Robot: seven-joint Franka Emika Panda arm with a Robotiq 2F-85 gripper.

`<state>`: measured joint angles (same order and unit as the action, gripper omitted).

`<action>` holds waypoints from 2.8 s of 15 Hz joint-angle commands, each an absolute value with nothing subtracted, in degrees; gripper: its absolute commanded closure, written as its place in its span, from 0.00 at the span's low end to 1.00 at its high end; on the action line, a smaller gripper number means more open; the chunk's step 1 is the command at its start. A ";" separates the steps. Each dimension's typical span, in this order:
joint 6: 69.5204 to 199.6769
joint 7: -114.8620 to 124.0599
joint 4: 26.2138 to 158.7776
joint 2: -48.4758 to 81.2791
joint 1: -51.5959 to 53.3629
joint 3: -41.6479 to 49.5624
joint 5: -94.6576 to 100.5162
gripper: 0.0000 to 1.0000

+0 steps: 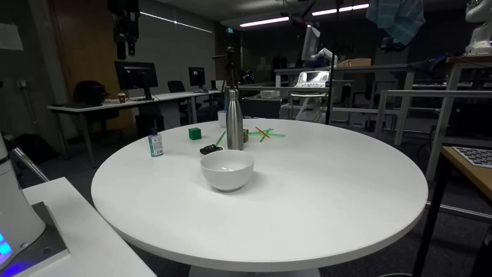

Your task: Push the smaller bottle down

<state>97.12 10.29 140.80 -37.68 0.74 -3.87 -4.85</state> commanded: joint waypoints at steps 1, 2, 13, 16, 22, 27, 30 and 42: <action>98.63 9.38 141.18 -37.68 0.34 -3.63 -4.47 0.00; 98.88 9.17 141.27 -37.66 0.38 -3.52 -4.56 0.00; 106.72 8.72 143.40 -35.83 0.24 -3.49 -3.62 0.00; 108.65 8.35 143.93 -34.25 0.30 -3.20 -3.80 0.00; 111.60 7.14 143.41 -28.76 0.28 -2.63 -3.53 0.00; 115.12 6.42 141.96 -22.41 0.86 -3.05 -3.64 0.00; 117.22 7.21 141.18 -18.80 0.85 -3.74 -2.88 0.00; 123.67 14.54 141.51 -9.03 1.29 -5.95 0.82 0.00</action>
<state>122.55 11.61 142.59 -11.54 0.89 -5.61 -1.07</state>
